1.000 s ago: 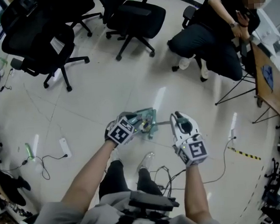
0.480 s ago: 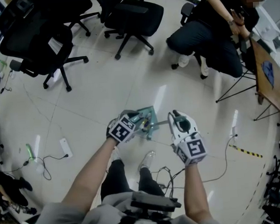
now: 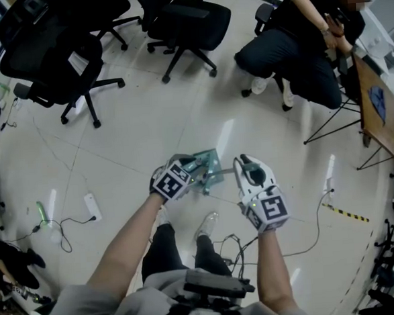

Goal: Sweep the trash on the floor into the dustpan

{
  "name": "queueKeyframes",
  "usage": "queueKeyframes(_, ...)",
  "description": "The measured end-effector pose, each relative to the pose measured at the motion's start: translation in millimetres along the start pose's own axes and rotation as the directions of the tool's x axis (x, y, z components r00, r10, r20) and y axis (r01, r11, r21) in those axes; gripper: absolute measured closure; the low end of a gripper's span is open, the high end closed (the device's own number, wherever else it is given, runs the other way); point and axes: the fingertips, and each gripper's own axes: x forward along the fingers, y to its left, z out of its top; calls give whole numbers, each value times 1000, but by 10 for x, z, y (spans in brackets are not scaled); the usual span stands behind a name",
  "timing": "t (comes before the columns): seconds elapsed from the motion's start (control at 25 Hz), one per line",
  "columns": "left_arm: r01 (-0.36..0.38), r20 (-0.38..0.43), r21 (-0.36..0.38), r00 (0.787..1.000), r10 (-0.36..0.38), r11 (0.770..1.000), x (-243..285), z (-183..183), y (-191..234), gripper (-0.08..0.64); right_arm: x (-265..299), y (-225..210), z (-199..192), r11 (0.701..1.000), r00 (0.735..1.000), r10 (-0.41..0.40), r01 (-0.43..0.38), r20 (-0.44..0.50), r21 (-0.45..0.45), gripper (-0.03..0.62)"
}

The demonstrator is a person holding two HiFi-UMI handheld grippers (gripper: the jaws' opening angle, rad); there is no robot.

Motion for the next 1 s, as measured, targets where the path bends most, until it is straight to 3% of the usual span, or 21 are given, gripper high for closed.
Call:
queueKeyframes(0.56, -1, -14, -3, 1000, 1, 1000, -2, -66, -12, 436, 36, 102, 154, 1000, 999, 24, -23, 34, -9, 518)
queueKeyframes(0.72, 40, 14, 4, 999, -40, 999, -125, 35, -40, 332, 104, 195, 264, 998, 998, 58, -57, 28, -21, 518)
queueKeyframes(0.88, 114, 54, 54, 992, -117, 992, -397, 188, -81, 324, 204, 351, 336, 997, 996, 70, -68, 55, -39, 518)
queueKeyframes(1.0, 189, 57, 114, 979, -197, 975, -573, 234, 115, 325, 341, 506, 471, 996, 995, 78, -75, 61, -50, 518)
